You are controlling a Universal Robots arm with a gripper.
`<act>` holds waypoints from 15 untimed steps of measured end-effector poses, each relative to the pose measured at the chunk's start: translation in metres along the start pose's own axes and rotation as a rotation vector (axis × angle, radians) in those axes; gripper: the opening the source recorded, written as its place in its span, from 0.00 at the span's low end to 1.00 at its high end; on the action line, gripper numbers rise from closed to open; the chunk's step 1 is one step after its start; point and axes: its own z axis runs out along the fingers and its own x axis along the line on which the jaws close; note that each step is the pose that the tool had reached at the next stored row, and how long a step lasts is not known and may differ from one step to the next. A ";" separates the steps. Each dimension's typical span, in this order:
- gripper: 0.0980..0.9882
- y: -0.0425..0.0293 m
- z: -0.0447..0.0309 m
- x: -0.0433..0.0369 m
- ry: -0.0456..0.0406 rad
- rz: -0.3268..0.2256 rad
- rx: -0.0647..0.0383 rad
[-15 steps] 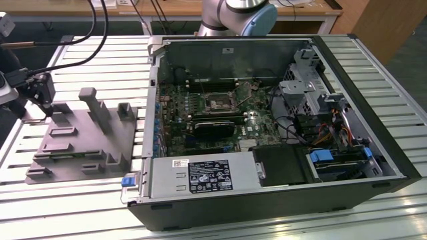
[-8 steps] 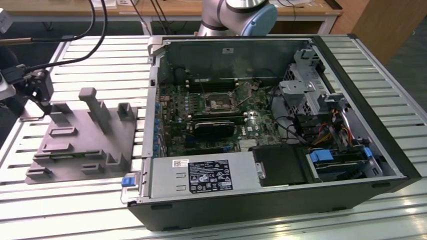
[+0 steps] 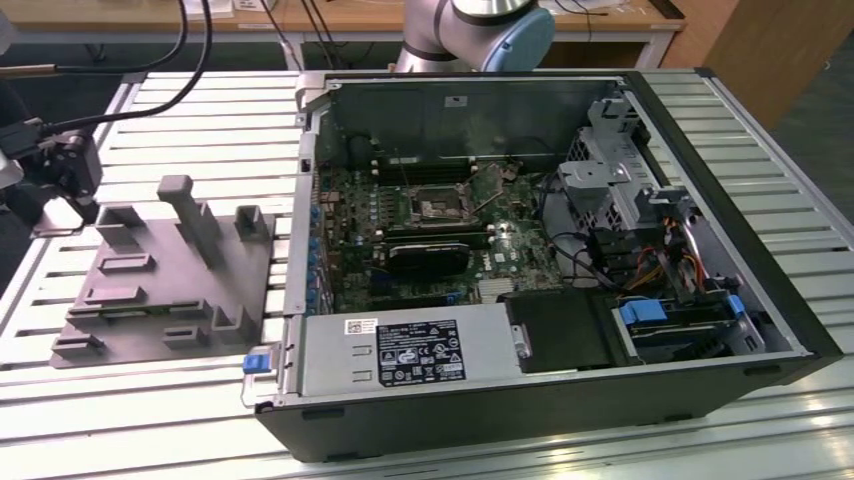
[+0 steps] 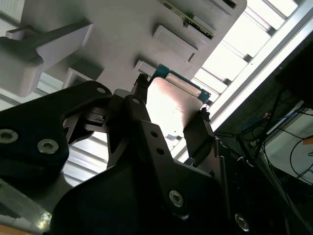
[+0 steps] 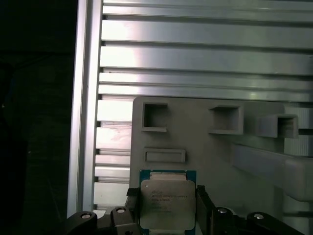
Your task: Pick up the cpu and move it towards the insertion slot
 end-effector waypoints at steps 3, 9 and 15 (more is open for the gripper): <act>0.50 0.0002 -0.0034 0.0000 0.0000 0.000 0.000; 0.50 0.0007 -0.0131 0.0000 -0.0001 0.000 0.000; 0.50 0.0016 -0.0229 0.0000 0.0000 0.000 0.000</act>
